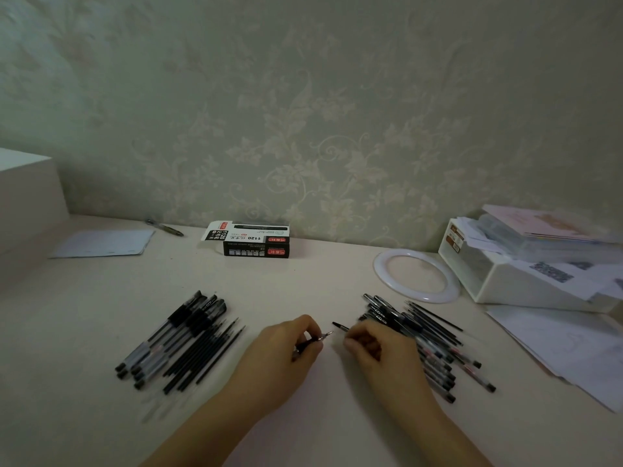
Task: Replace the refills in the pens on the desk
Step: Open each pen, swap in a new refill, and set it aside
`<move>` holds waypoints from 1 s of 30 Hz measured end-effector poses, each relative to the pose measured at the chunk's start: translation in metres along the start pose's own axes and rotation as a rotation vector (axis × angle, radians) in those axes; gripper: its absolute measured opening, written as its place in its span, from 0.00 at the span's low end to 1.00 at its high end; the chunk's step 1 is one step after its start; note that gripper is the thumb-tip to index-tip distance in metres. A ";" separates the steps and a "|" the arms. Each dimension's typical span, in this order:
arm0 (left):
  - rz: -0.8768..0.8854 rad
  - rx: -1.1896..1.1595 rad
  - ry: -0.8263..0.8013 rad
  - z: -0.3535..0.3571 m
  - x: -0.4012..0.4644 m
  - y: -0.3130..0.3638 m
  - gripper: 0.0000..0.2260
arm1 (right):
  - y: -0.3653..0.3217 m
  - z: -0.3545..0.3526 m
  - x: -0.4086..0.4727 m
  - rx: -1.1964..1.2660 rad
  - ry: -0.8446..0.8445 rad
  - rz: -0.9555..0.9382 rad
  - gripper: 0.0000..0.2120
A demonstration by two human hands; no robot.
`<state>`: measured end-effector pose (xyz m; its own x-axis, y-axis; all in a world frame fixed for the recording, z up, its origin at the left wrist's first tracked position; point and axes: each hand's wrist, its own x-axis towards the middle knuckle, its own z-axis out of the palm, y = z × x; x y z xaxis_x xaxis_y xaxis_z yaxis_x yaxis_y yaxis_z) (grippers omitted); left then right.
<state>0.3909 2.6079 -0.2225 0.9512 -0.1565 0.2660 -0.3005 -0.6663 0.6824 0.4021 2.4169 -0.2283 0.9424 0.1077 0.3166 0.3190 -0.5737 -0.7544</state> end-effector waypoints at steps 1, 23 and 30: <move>0.013 0.029 0.006 -0.001 0.000 -0.001 0.01 | -0.001 -0.001 0.001 0.112 0.015 0.052 0.11; 0.153 -0.022 0.030 -0.001 0.000 0.001 0.03 | -0.005 0.000 0.005 0.502 -0.085 0.119 0.07; 0.199 -0.042 -0.011 -0.001 0.001 0.001 0.03 | -0.007 -0.001 0.005 0.469 -0.136 0.090 0.09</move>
<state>0.3910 2.6075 -0.2212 0.8734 -0.2902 0.3910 -0.4850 -0.5904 0.6452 0.4040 2.4205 -0.2207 0.9628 0.1977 0.1843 0.2175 -0.1619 -0.9625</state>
